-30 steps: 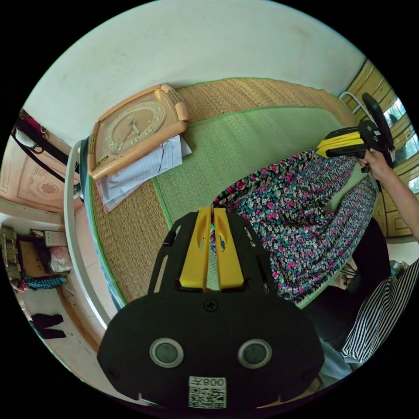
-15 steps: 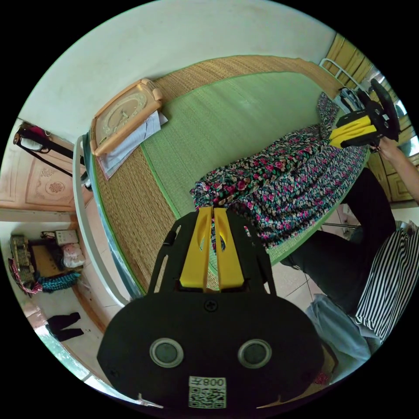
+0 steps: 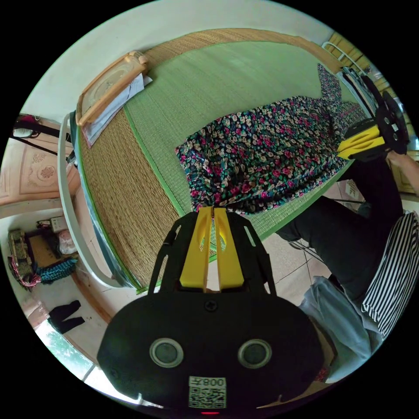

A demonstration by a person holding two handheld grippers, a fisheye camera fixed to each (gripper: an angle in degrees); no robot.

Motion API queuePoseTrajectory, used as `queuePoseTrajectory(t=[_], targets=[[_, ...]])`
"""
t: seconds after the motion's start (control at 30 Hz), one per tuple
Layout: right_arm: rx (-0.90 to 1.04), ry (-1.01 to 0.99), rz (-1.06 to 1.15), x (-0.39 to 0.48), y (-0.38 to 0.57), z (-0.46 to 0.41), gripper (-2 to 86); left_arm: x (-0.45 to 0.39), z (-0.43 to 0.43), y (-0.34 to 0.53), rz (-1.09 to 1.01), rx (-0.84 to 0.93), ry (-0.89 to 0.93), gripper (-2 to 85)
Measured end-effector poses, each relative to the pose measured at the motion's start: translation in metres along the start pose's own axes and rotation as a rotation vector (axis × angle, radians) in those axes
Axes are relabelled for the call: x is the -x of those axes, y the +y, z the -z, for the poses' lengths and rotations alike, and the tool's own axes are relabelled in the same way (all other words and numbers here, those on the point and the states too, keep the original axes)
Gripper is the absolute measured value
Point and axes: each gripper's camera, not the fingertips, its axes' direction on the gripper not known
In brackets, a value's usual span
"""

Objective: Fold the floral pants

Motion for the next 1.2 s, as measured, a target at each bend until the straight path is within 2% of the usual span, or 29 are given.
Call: queuePoseTrajectory(t=[0.43,0.6,0.83,1.03,1.1,1.2], targets=[[0.083,-0.096,-0.029,-0.034,0.01,-0.046,0.6,0.028,-0.052,0.042,0.032,0.057,0.05,0.7],[0.063,-0.163,-0.063,-0.052,0.018,-0.041,0.5,0.042,-0.065,0.061,0.055,0.041,0.073,0.8],[0.053,-0.153,-0.07,-0.056,0.03,-0.031,0.6,0.071,-0.08,0.099,0.135,-0.01,0.125,1.0],[0.038,-0.177,-0.092,-0.059,0.04,-0.02,0.6,0.097,-0.083,0.144,0.242,-0.093,0.116,0.9],[0.036,-0.179,-0.095,-0.058,0.043,-0.016,0.6,0.103,-0.084,0.157,0.275,-0.142,0.15,0.8],[0.03,-0.183,-0.105,-0.055,0.048,-0.009,0.7,0.098,-0.084,0.17,0.286,-0.306,0.281,0.4]])
